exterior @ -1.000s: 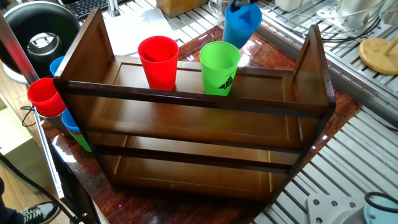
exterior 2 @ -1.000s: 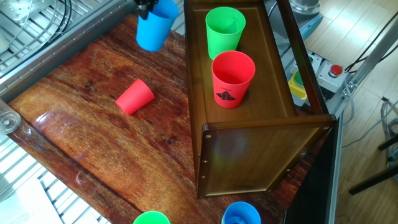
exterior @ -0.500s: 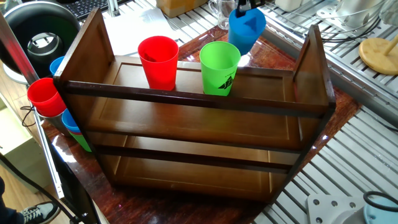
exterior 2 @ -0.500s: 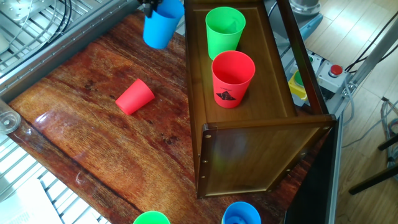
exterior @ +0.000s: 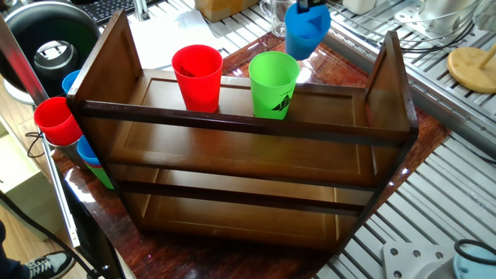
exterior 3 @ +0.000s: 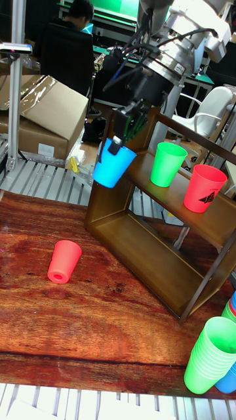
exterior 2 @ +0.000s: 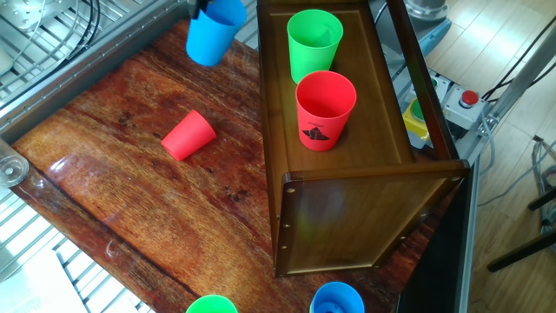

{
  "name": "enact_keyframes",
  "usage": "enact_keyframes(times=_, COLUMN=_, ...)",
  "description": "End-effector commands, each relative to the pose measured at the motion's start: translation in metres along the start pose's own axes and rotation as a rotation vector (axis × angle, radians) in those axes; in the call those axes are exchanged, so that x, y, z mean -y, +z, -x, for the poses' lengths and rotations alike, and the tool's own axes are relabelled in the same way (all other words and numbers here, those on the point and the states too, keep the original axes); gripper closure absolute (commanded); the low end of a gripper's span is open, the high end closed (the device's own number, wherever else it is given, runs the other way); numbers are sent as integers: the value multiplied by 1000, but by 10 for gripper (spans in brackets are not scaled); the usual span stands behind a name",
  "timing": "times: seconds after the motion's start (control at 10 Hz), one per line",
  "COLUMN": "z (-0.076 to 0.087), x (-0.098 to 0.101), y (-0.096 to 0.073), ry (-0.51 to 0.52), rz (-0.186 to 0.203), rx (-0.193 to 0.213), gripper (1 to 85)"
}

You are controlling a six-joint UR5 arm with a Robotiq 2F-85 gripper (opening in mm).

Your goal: Take the cups off the shelf and stack them together

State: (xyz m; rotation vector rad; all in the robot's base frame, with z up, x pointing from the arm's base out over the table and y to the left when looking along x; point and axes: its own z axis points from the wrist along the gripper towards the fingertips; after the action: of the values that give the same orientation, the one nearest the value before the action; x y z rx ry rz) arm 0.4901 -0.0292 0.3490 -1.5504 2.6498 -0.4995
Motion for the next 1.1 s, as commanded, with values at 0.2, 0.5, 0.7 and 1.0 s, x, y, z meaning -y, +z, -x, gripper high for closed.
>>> enact_keyframes(times=0.2, z=38, x=29, y=59, ry=-125, rz=29, rx=124, gripper=843)
enact_keyframes(times=0.5, z=47, x=22, y=86, ry=-109, rz=43, rx=130, gripper=843)
enact_keyframes(times=0.7, z=41, x=16, y=83, ry=-96, rz=61, rx=123, gripper=843)
enact_keyframes(times=1.0, z=8, x=4, y=59, ry=12, rz=113, rx=6, gripper=843)
